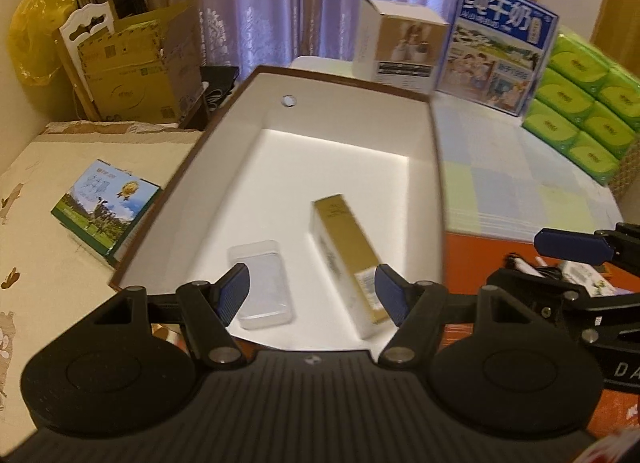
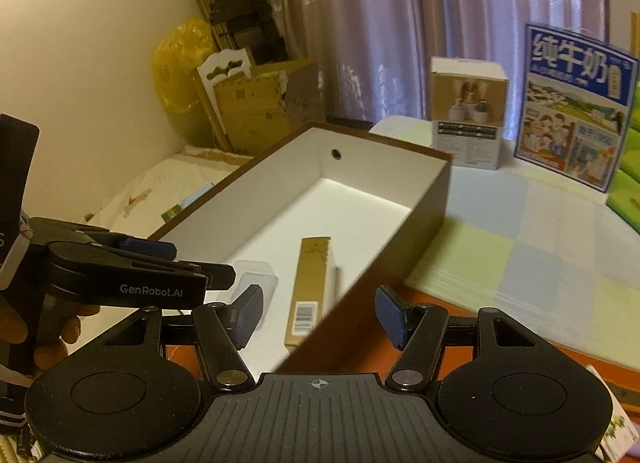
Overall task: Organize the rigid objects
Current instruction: 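Withdraw both tools from the box back toward the table items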
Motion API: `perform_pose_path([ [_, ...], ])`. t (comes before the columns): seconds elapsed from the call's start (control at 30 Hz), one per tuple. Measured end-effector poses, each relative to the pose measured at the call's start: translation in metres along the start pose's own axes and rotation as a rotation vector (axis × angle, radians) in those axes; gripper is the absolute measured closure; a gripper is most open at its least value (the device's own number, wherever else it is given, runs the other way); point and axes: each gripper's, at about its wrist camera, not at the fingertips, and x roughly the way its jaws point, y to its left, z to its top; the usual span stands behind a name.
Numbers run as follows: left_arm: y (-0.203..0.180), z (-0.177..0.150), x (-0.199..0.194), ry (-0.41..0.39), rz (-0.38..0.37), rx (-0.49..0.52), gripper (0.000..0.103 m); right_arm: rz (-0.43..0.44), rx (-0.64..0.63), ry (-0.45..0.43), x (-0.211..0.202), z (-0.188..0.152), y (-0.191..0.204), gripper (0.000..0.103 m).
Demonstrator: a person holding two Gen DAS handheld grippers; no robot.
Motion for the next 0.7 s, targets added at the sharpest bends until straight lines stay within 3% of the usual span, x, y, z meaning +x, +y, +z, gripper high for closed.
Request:
perform_pose_path([
  [0.33,-0.06,-0.017,-0.032,-0.029,-0.07,0.035,0.037,-0.043,0.03,-0.02,-0.064,-0.036,-0.04,0.044],
  [0.7,-0.13,-0.039,-0.034,0.017,-0.141,0.089,0.037,-0.135,0.084,0.008,-0.125,-0.086,-0.096,0.044],
])
